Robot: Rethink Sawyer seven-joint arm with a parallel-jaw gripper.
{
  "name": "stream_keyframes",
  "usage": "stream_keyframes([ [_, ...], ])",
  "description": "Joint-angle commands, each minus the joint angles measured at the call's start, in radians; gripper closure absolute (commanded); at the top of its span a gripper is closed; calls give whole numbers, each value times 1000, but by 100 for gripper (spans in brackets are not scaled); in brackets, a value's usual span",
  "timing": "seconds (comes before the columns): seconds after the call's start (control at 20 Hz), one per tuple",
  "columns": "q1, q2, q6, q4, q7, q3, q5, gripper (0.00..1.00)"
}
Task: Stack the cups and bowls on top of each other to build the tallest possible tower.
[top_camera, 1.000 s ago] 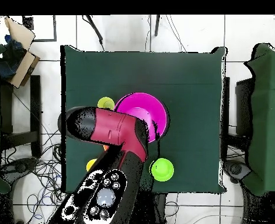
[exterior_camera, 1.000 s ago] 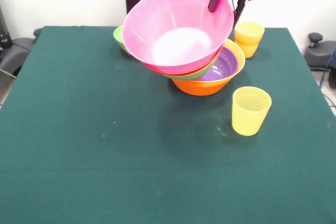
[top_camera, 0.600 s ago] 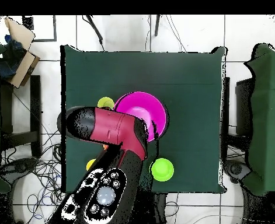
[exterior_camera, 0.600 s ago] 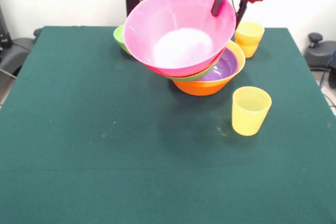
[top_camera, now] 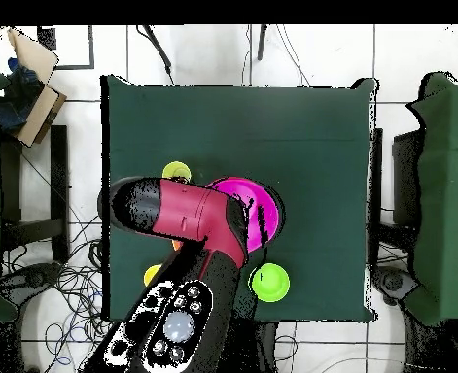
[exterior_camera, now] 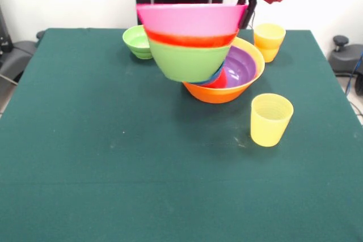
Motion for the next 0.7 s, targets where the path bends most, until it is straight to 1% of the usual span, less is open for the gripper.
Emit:
stream_keyframes([
  [0.05, -26, 56, -40, 72, 71, 117, -20, 100],
  [0.35, -37, 40, -54, 92, 57, 142, -6, 100],
  [0.55, -69, 9, -56, 126, 34, 195, 33, 100],
  [0.7, -120, -25, -40, 170, 2, 260, 83, 100],
])
